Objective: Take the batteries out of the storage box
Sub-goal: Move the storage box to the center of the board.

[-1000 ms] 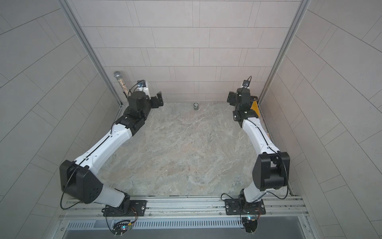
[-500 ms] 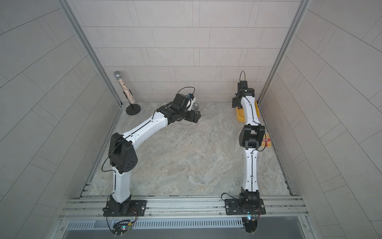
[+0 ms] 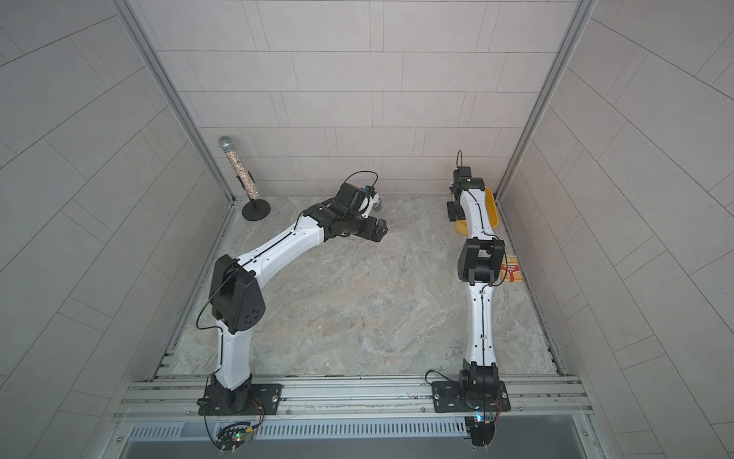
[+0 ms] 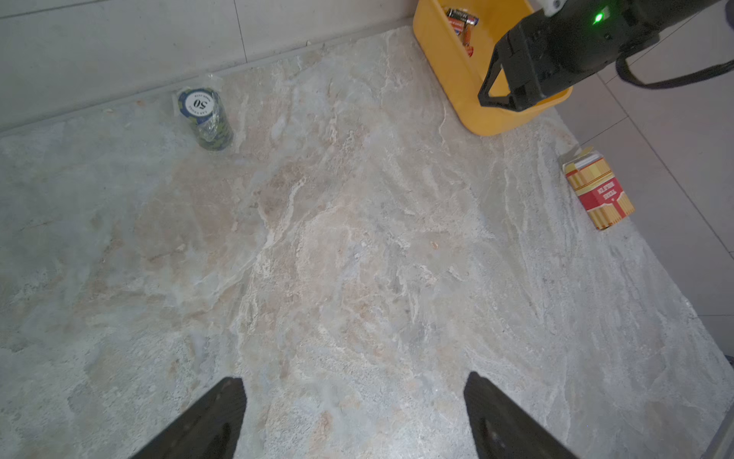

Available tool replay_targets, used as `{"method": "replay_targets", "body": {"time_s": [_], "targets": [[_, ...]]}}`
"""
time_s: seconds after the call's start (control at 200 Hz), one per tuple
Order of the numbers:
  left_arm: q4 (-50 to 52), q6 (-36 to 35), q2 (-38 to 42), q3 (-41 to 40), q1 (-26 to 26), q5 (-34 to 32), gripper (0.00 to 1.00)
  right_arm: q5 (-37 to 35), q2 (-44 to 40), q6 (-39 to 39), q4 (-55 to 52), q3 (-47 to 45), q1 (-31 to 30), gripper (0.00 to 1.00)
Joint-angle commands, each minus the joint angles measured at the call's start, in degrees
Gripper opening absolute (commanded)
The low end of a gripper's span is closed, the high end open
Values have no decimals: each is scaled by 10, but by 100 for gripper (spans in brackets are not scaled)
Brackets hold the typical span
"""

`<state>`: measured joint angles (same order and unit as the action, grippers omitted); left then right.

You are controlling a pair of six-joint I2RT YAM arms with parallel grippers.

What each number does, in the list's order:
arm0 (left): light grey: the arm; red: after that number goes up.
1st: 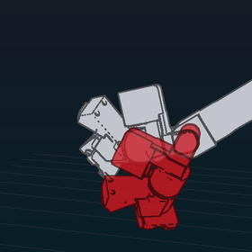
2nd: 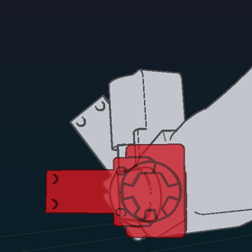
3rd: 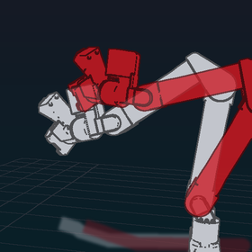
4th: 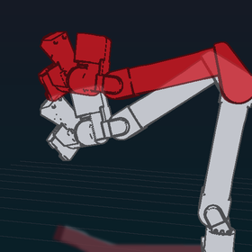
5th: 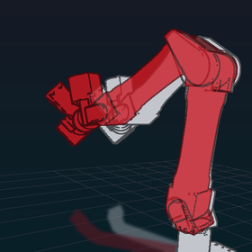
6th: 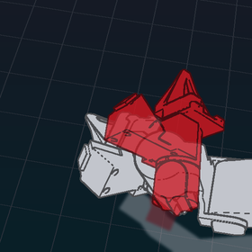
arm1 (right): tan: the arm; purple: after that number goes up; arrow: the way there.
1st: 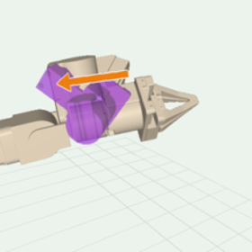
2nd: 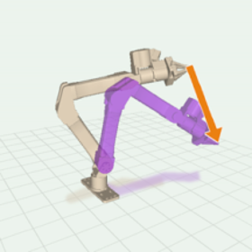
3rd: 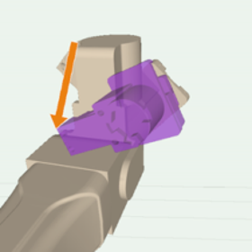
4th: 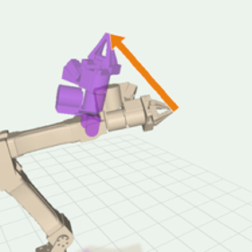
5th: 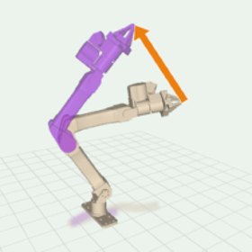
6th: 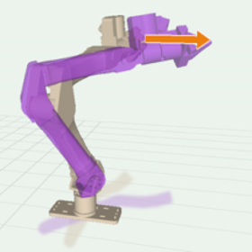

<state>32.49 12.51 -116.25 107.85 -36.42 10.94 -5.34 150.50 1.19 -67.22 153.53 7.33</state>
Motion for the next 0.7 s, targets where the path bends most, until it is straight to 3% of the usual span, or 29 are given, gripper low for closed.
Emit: {"method": "replay_targets", "body": {"time_s": [0.0, 0.155, 0.415, 0.525, 0.691], "targets": [[19, -13, 29, -21, -2, -20, 94, 0, 31, 20, 3, 1, -2, 50], [16, -15, 44, -36, -1, -25, 94, 15, 37, 22, 10, 1, -3, 41], [27, -15, 82, -50, -1, -48, 94, 18, 30, 22, -9, 1, -19, 10], [47, -17, 104, -50, 0, -58, 94, 60, 12, 20, -51, 1, -34, 0], [118, -11, 148, -67, 20, -63, 95, 100, -33, 15, -154, -14, -84, 0]]}}
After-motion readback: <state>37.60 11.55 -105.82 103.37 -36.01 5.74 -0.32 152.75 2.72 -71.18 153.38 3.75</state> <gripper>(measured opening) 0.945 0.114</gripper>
